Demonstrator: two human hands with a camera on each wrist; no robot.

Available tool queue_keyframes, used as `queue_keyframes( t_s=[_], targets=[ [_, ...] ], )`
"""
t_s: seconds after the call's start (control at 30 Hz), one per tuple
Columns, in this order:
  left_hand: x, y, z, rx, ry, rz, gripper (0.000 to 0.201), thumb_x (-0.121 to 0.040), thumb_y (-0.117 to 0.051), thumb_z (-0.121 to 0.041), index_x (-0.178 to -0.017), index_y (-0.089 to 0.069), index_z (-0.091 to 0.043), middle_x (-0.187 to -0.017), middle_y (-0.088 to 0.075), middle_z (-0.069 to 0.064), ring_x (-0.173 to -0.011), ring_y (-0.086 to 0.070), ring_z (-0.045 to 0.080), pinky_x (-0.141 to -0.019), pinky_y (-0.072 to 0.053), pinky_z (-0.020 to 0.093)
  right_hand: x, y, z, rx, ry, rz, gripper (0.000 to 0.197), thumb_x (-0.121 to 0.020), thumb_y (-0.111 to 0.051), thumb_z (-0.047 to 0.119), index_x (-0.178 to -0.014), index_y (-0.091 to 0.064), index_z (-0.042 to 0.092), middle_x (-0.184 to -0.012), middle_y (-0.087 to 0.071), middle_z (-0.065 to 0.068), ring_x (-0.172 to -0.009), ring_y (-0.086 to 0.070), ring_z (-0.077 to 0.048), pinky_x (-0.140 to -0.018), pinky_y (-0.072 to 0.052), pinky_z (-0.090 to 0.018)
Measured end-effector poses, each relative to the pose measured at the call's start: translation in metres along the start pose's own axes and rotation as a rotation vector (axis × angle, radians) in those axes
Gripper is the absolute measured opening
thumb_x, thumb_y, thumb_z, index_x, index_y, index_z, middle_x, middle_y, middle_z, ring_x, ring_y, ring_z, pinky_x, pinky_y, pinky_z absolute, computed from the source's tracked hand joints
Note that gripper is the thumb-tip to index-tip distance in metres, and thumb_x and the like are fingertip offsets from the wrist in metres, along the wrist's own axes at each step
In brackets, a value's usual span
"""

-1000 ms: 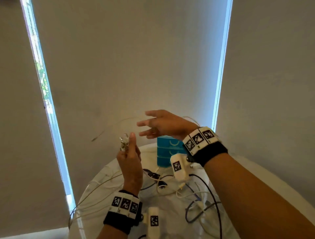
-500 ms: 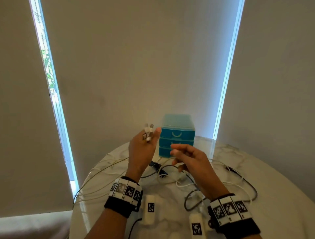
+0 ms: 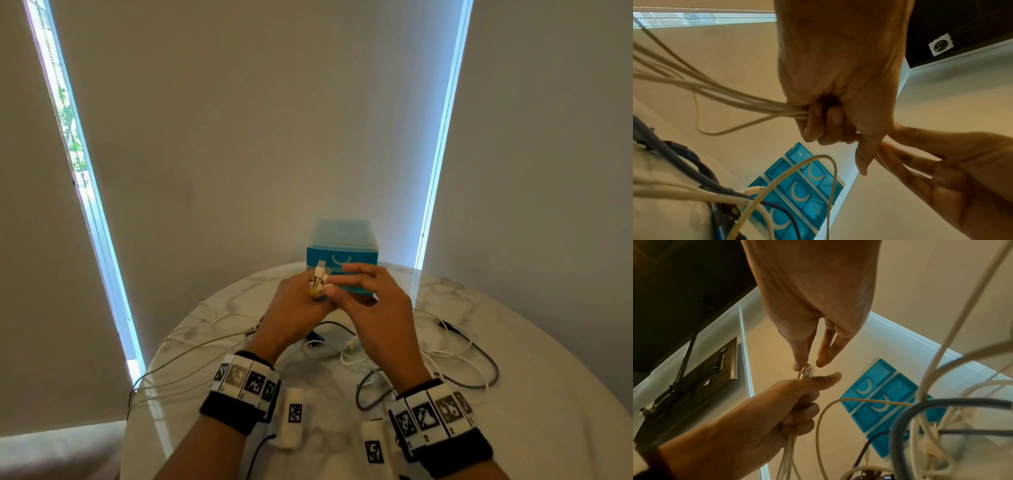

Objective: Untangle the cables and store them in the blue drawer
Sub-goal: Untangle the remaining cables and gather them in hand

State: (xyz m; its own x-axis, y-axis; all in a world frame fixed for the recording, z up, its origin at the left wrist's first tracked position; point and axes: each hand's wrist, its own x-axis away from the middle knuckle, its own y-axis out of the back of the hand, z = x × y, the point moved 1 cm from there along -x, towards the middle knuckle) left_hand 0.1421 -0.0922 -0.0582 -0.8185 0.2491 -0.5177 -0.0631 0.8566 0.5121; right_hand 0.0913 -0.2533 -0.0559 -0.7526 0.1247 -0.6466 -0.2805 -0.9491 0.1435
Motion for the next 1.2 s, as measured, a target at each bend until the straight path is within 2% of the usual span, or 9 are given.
queue_keyframes(
  t_s=[0.2,0.37,0.5,0.7,0.83,0.97,1.07,1.13,1.2],
  targets=[
    [-0.003,-0.004,0.003,-0.093,-0.025,0.031,0.023,-0.098,-0.075,-0.041,-0.118,-0.073,-0.029,-0.103,-0.075,-0.015,-0.096,-0.070,0.001,-0.090,-0.060,0.031,0.001,-0.002,-0.007,0.004,-0.021,0.075,0.021,-0.092,-0.083,0.023,-0.111,-0.085,0.032,-0.111,-0.080,0.019,-0.111,-0.071,0.004,-0.102,-0.056,-0.023],
    [-0.005,-0.008,0.004,-0.136,0.020,0.030,0.023,-0.097,-0.073,-0.051,-0.109,-0.076,-0.032,-0.095,-0.076,-0.014,-0.087,-0.071,0.004,-0.085,-0.063,0.041,-0.004,-0.004,-0.009,0.071,-0.018,-0.009,0.040,-0.095,-0.081,0.023,-0.134,-0.074,0.031,-0.134,-0.066,0.015,-0.127,-0.060,0.002,-0.103,-0.054,-0.016],
    [-0.004,-0.003,0.012,-0.159,0.047,0.033,0.034,-0.089,-0.069,-0.063,-0.102,-0.079,-0.033,-0.087,-0.078,-0.011,-0.080,-0.072,0.007,-0.080,-0.063,0.046,-0.004,-0.006,-0.009,0.063,-0.031,0.071,0.036,-0.090,-0.085,0.022,-0.125,-0.078,0.032,-0.123,-0.071,0.018,-0.119,-0.060,0.012,-0.100,-0.050,-0.008],
    [-0.006,-0.005,0.017,-0.111,0.028,-0.046,0.030,-0.088,-0.072,-0.059,-0.100,-0.076,-0.032,-0.088,-0.078,-0.013,-0.082,-0.073,0.006,-0.078,-0.063,0.045,-0.010,0.000,-0.002,0.056,-0.059,0.139,0.022,-0.087,-0.087,0.029,-0.108,-0.084,0.028,-0.108,-0.075,0.022,-0.109,-0.062,0.016,-0.091,-0.047,-0.002],
    [-0.006,0.000,0.017,-0.126,0.062,-0.120,0.035,-0.085,-0.070,-0.066,-0.082,-0.074,-0.032,-0.073,-0.073,-0.012,-0.067,-0.068,0.004,-0.065,-0.060,0.040,-0.023,0.004,0.001,0.107,-0.077,0.220,0.017,-0.095,-0.080,0.037,-0.110,-0.084,0.031,-0.107,-0.080,0.017,-0.108,-0.069,0.005,-0.099,-0.053,-0.016],
    [-0.008,0.024,0.024,-0.008,0.182,-0.413,0.048,-0.096,-0.074,-0.052,-0.062,-0.060,-0.021,-0.053,-0.058,-0.013,-0.049,-0.048,0.004,-0.057,-0.048,0.037,-0.033,0.015,-0.002,0.090,-0.183,0.184,0.018,-0.102,-0.072,0.036,-0.113,-0.080,0.024,-0.099,-0.081,0.007,-0.092,-0.078,-0.008,-0.092,-0.064,-0.031],
    [-0.009,0.038,0.032,0.093,0.216,-0.574,0.054,-0.097,-0.076,-0.044,-0.056,-0.050,-0.019,-0.048,-0.046,-0.011,-0.052,-0.037,0.010,-0.060,-0.040,0.035,-0.043,0.020,-0.013,0.418,-0.246,0.431,0.016,-0.100,-0.075,0.029,-0.115,-0.078,0.027,-0.106,-0.076,0.012,-0.096,-0.073,-0.007,-0.099,-0.062,-0.035],
    [-0.008,0.040,0.033,0.129,0.216,-0.579,0.055,-0.097,-0.076,-0.043,-0.055,-0.049,-0.019,-0.048,-0.044,-0.012,-0.053,-0.036,0.011,-0.060,-0.039,0.035,-0.048,0.018,-0.020,0.702,-0.259,0.698,0.018,-0.096,-0.079,0.023,-0.113,-0.078,0.029,-0.113,-0.070,0.011,-0.101,-0.065,-0.008,-0.100,-0.056,-0.034],
    [-0.008,0.038,0.032,0.147,0.215,-0.541,0.056,-0.097,-0.077,-0.044,-0.056,-0.047,-0.020,-0.048,-0.043,-0.012,-0.053,-0.035,0.010,-0.060,-0.037,0.034,-0.054,0.015,-0.027,0.831,-0.256,0.789,0.018,-0.090,-0.083,0.019,-0.101,-0.077,0.032,-0.119,-0.062,0.008,-0.108,-0.060,-0.013,-0.094,-0.050,-0.030]
  ],
)
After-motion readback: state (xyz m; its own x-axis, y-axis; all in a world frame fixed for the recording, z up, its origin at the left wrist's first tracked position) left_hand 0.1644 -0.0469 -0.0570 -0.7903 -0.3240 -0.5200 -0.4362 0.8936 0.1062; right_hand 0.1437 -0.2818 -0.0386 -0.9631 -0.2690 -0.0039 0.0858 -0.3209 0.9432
